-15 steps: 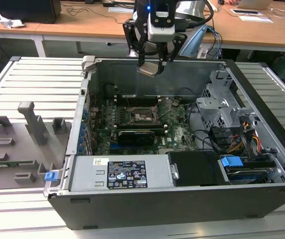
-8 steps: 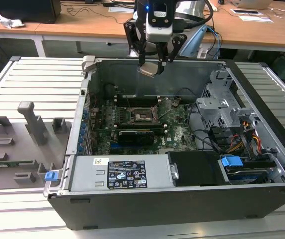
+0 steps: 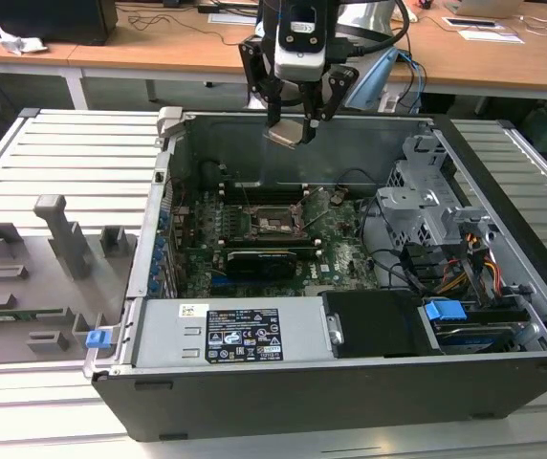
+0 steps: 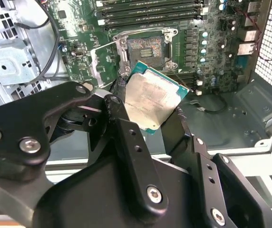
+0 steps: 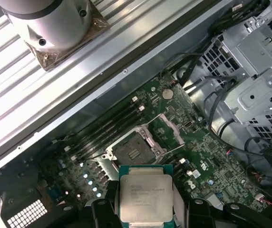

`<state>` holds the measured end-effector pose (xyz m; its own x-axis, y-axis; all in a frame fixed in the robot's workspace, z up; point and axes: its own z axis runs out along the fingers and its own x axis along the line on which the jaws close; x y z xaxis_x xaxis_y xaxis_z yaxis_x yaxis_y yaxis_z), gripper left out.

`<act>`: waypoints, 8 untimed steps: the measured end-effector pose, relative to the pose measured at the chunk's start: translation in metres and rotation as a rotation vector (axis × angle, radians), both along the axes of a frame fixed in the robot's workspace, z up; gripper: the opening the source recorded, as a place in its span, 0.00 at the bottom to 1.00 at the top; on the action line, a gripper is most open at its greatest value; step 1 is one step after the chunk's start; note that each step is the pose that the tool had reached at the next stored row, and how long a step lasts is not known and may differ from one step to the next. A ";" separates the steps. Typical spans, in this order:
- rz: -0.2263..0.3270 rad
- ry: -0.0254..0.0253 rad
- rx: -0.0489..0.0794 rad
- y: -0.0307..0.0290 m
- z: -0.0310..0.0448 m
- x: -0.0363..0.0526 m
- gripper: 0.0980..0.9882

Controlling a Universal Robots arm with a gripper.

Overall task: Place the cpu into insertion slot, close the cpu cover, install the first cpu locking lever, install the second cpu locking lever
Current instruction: 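Place the cpu into insertion slot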

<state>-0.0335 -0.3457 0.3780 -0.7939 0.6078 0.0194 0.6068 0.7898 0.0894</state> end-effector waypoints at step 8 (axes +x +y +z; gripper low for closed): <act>-0.113 -0.0001 0.000 0.0000 -0.0016 0.0000 0.49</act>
